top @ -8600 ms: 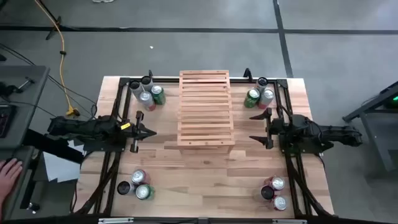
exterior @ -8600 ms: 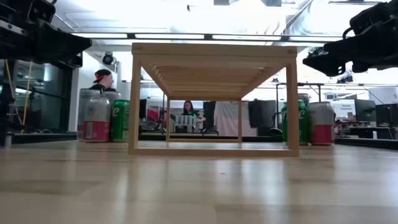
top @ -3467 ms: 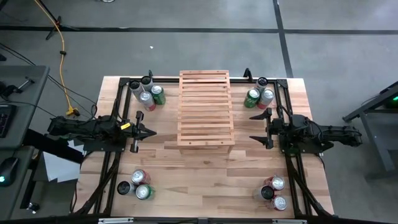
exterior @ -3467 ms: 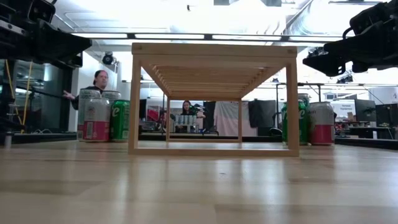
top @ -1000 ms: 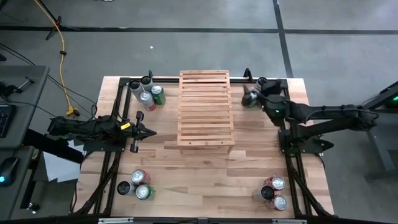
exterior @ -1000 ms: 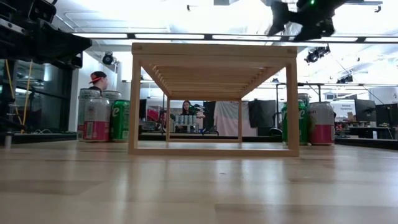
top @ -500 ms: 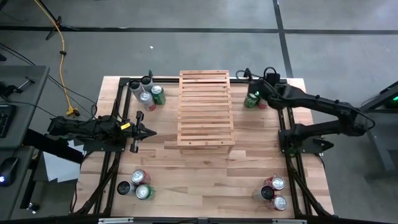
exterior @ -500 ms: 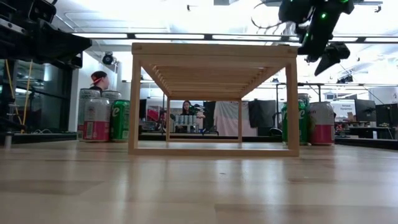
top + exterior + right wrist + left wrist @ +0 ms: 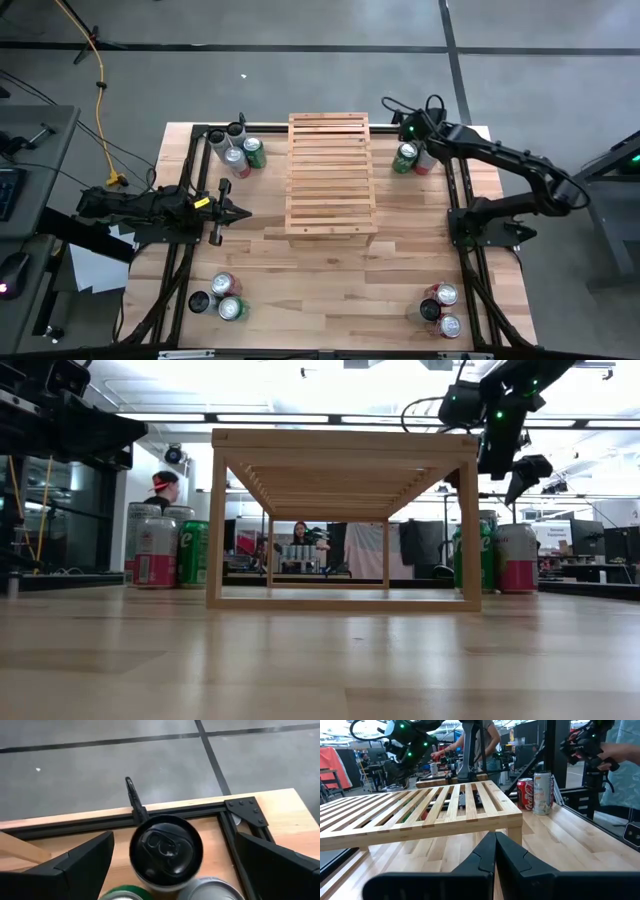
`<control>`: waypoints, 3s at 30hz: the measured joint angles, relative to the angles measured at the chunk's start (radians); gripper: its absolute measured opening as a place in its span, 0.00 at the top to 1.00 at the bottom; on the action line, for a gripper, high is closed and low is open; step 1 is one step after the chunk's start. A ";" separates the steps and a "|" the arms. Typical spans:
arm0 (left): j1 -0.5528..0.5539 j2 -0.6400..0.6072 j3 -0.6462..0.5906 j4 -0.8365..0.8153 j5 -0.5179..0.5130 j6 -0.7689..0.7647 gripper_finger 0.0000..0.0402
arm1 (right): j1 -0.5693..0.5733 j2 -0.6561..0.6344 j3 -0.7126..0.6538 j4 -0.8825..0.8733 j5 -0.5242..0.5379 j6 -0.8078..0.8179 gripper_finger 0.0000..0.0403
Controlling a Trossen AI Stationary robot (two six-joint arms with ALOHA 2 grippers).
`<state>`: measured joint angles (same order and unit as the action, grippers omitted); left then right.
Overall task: Place canned beverage on shelf
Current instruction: Put the top right white pink soda can on the shelf
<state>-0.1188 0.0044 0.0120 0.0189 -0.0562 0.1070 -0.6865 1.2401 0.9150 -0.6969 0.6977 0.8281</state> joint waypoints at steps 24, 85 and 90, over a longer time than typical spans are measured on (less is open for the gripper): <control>0.000 0.000 0.000 0.000 0.000 0.000 1.00 | -0.034 0.152 -0.001 0.059 -0.020 -0.003 0.01; 0.000 0.000 0.000 0.000 0.000 0.000 1.00 | 0.394 0.645 1.276 -0.222 -0.193 -0.646 0.40; 0.000 0.000 0.000 0.000 0.000 0.000 1.00 | 0.378 0.776 1.424 -0.193 -0.247 -0.670 0.40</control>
<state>-0.1188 0.0044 0.0123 0.0190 -0.0563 0.1074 -0.3082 2.0160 2.3388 -0.8897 0.4508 0.1579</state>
